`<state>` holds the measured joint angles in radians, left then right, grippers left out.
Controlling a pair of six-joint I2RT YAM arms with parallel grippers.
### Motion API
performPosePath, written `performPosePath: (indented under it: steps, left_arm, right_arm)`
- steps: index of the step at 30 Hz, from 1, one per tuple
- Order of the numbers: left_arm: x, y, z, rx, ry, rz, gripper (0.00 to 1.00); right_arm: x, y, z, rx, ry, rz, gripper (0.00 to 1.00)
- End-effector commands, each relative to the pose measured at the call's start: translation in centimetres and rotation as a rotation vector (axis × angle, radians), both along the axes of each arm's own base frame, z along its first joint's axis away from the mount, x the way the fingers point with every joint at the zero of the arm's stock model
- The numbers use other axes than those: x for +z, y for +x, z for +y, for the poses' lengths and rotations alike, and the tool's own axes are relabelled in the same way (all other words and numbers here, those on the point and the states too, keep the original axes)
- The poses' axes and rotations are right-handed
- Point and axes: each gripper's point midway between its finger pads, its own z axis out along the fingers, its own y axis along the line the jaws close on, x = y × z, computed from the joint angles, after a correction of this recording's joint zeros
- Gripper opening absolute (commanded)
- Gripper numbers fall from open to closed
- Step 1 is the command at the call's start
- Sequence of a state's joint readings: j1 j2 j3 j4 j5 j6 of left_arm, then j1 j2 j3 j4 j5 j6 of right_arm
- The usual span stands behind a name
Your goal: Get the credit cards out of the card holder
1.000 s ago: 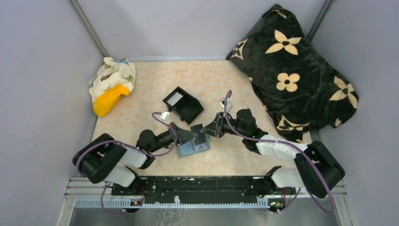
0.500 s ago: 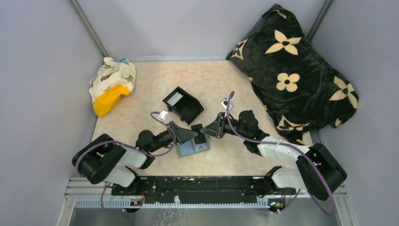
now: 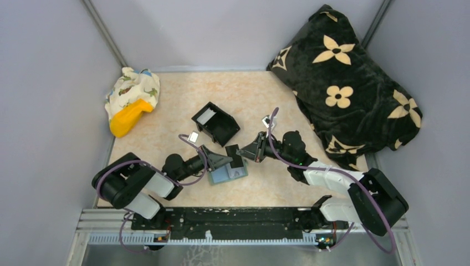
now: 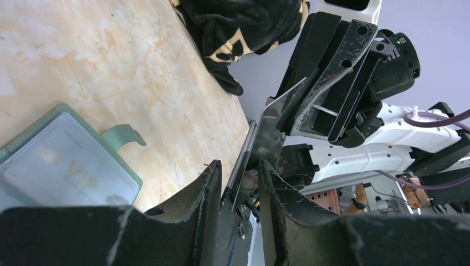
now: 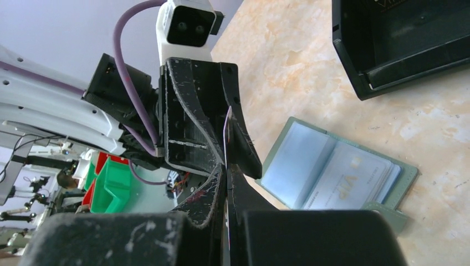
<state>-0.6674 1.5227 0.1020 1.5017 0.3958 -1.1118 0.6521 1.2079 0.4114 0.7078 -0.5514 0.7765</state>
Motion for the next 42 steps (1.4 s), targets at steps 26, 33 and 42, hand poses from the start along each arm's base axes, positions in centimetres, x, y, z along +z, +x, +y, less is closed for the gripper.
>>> performPosePath:
  steps: [26,33,42]
  left_arm:
    - [8.6,-0.7,1.5,0.049,-0.241,-0.259,0.45]
    - [8.8,-0.6,1.2,0.035,-0.245,-0.259,0.33]
    - [9.4,-0.1,1.7,0.061,-0.248,-0.275,0.0]
  right_arm:
    - [2.7,0.4,0.5,0.002,0.097,-0.065,0.0]
    - [2.7,0.4,0.4,-0.002,0.097,-0.066,0.0]
    - [2.2,0.6,0.4,-0.009,0.083,-0.059,0.0]
